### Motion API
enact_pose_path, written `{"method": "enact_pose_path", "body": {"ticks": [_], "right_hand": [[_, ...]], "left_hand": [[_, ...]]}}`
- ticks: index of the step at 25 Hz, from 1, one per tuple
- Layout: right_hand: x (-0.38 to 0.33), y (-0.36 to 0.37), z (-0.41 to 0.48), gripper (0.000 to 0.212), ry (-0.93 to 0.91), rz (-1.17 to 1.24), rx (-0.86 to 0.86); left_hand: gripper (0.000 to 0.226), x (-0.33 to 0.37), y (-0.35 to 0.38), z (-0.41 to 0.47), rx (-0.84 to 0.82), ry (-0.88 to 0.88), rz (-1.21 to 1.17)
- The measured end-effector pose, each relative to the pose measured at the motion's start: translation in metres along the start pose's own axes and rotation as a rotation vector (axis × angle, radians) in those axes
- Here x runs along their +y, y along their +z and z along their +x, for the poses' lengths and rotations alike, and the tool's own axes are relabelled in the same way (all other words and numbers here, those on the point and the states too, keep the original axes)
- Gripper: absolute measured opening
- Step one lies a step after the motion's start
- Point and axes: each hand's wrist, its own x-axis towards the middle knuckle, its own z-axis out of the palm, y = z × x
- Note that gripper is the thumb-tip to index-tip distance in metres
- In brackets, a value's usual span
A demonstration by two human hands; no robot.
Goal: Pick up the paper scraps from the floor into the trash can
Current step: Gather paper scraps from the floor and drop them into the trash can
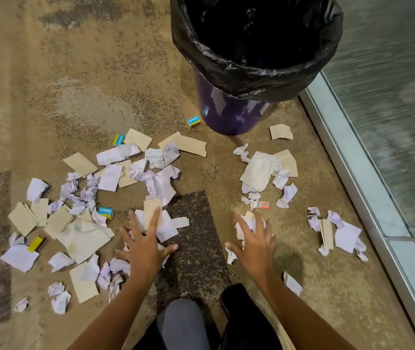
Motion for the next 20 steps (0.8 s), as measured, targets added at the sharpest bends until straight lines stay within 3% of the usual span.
{"method": "enact_pose_path", "body": {"ticks": [3,7,10,13,15,18,20], "right_hand": [[-0.016,0.003,-0.005,0.065,-0.081,-0.067,-0.029],[-0.023,0.003,-0.014,0.053,-0.072,0.021,0.032],[-0.020,0.003,-0.016,0.048,-0.093,0.044,0.107],[-0.009,0.003,-0.016,0.025,-0.027,0.190,0.164],[-0.005,-0.005,-0.013,0.019,-0.016,0.162,0.212],[-0.004,-0.031,-0.011,0.023,0.042,0.346,0.277],[-0.010,-0.057,-0.008,0.025,0.061,0.446,0.376]], "left_hand": [[0.091,0.002,0.004,-0.003,0.038,0.063,0.031],[0.074,-0.001,0.001,-0.015,0.185,0.215,-0.021],[0.064,-0.005,-0.009,-0.015,0.227,0.202,-0.019],[0.045,-0.007,-0.021,-0.012,0.298,0.258,-0.080],[0.036,-0.002,-0.034,-0.011,0.281,0.202,-0.118],[0.030,0.011,-0.060,-0.014,0.314,-0.004,-0.300],[0.029,0.022,-0.079,-0.017,0.350,-0.017,-0.395]]}}
